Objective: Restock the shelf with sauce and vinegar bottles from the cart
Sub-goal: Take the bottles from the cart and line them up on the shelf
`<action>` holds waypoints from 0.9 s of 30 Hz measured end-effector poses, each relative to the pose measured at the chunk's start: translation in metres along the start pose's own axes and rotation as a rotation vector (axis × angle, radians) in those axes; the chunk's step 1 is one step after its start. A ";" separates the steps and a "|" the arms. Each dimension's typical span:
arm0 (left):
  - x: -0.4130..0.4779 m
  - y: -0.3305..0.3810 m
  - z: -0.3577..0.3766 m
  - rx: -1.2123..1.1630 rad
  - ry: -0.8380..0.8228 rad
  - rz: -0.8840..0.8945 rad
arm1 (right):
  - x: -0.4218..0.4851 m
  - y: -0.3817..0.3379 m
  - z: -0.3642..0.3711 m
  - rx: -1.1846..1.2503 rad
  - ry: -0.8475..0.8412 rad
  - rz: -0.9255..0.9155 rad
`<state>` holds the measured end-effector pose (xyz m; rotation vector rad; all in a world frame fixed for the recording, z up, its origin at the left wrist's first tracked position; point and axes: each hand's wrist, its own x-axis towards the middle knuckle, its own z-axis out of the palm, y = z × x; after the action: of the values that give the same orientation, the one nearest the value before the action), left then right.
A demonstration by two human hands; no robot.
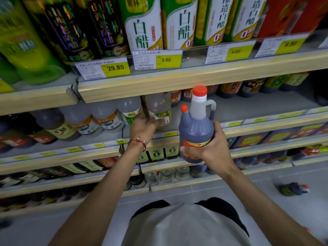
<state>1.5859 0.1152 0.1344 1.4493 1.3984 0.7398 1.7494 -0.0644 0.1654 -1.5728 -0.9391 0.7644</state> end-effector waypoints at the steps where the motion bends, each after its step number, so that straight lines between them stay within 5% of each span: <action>1: -0.010 0.003 -0.004 -0.069 -0.004 -0.046 | -0.003 -0.004 -0.001 0.017 -0.006 0.021; 10: -0.123 0.055 -0.020 -0.422 -0.614 -0.032 | -0.019 -0.030 -0.014 0.152 -0.175 0.172; 20: -0.164 0.063 0.029 -0.299 -0.330 0.130 | 0.001 -0.033 -0.075 -0.016 -0.672 0.089; 27: -0.152 0.052 0.066 -0.236 -0.135 0.264 | 0.034 -0.017 -0.088 -0.373 -0.553 -0.154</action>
<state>1.6412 -0.0405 0.1868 1.4807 0.9924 0.9225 1.8386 -0.0746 0.1999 -1.6049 -1.6651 0.9762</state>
